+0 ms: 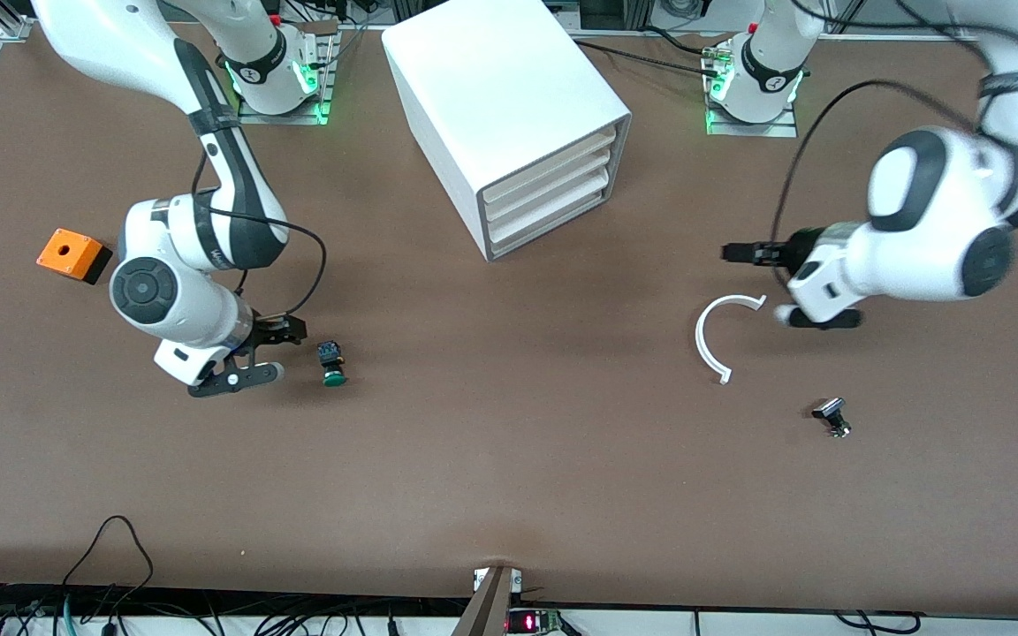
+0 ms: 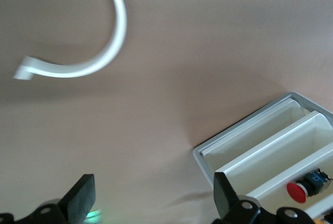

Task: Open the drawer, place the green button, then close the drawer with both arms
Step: 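Reach the left gripper to the drawer front while the right gripper lowers, then pull the drawer open with the left gripper while the right gripper grasps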

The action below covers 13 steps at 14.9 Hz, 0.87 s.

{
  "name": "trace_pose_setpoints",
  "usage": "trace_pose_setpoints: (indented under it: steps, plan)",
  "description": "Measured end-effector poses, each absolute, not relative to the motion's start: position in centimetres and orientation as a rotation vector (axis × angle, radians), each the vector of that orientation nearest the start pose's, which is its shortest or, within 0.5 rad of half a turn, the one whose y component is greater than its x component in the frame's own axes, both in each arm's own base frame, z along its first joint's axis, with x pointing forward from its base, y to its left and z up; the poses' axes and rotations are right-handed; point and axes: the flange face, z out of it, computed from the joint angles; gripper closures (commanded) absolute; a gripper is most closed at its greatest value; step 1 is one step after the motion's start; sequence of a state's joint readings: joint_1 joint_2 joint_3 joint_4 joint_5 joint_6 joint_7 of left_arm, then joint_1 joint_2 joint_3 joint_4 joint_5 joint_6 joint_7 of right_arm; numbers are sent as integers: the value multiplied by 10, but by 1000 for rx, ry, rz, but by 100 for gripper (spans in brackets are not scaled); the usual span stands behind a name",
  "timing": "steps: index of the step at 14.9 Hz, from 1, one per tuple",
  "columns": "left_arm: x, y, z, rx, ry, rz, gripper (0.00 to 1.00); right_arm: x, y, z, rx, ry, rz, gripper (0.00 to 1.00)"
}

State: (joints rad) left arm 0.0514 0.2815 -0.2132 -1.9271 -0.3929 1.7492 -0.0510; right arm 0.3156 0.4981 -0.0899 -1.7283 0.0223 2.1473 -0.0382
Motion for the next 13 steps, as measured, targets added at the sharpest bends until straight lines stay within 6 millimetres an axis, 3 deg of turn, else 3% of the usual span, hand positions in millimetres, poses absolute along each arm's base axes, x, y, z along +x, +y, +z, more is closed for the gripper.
trace_pose_setpoints:
  steps: [3, 7, 10, 13]
  plan:
    - [526, -163, 283, -3463, -68, 1090, 0, 636, 167, 268, -3119, -506, 23, 0]
    - [511, -194, 226, -3632, 26, 1352, 0, 619, 167, 226, -3069, -731, -78, 0]
    - [495, -215, 187, -3725, 36, 1509, 1, 611, 174, 217, -3051, -776, -76, 0]
    - [470, -247, 164, -3774, 52, 1574, 5, 609, 178, 210, -3044, -786, -94, 0]
